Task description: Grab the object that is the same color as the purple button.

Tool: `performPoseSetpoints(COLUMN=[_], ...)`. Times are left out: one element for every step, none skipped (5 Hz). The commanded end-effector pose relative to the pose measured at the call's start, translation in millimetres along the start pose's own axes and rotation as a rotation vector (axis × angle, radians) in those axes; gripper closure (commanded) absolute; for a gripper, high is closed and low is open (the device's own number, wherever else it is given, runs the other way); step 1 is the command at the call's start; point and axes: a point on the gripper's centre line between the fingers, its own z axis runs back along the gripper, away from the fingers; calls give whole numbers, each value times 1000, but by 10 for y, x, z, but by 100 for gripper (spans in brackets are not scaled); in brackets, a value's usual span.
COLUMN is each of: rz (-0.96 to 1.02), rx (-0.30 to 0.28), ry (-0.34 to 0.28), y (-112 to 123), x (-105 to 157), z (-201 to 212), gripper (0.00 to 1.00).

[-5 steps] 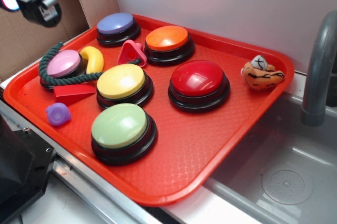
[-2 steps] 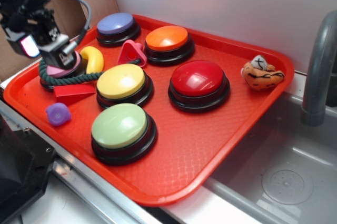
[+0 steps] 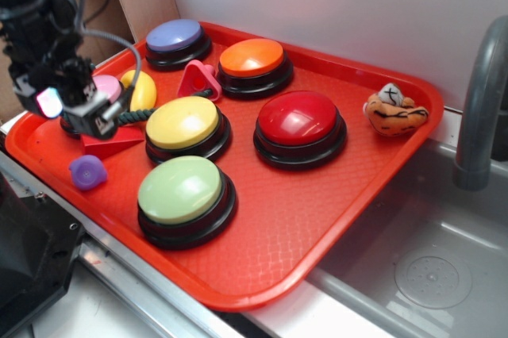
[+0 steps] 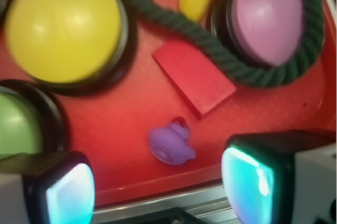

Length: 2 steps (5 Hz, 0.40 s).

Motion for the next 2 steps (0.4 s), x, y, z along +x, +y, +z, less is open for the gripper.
performPoseSetpoints(rz=[37, 56], rx=[-17, -4], ry=[18, 37], y=[142, 142], x=[0, -20], z=[-287, -455], gripper=[0, 0])
